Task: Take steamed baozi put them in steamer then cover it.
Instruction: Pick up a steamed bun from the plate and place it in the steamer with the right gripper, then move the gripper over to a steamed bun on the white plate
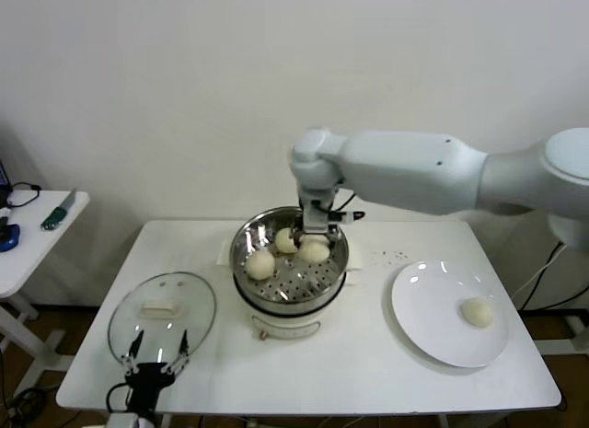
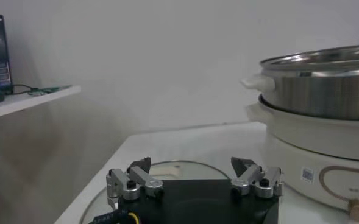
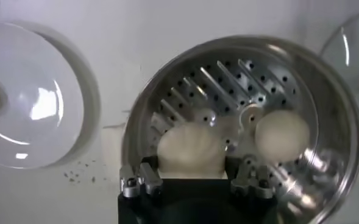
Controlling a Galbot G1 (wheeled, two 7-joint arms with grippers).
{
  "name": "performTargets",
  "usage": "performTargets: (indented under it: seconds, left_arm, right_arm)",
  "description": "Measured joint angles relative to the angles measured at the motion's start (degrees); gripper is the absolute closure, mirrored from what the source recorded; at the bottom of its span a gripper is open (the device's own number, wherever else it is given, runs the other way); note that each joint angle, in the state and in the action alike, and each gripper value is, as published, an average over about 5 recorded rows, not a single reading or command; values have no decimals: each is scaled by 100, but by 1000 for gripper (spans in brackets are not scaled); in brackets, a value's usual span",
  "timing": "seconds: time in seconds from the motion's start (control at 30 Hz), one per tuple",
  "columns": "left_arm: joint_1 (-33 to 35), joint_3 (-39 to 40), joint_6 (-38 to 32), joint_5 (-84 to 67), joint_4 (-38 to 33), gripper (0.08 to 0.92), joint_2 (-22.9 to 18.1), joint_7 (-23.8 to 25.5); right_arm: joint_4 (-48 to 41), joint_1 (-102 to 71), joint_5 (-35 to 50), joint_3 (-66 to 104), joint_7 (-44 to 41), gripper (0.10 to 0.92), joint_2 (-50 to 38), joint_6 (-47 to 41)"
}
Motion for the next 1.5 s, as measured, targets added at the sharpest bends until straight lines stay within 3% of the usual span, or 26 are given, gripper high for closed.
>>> performTargets:
  seconds: [0.53, 0.73, 1.1, 1.3, 1.5]
  left_arm:
    - [-34, 32, 16, -106, 181, 177, 64, 6]
    - [-34, 21, 20, -145, 221, 177, 73, 1]
    - [-54, 44, 55, -151, 213, 177, 71, -7]
    - [-46, 85, 65, -112, 183, 177, 78, -6]
    - [-34, 86, 79, -96, 150, 177, 111, -6]
  right_arm:
    - [-59, -598, -345, 26, 24, 304, 504, 328]
    - [-112, -640, -442, 104, 7, 214, 537, 356]
    - [-254, -395, -391, 309, 1, 202, 357, 334]
    - [-290, 36, 104, 147, 274, 203, -102, -172]
    - [-138, 480, 962, -282, 546, 203, -927, -1238]
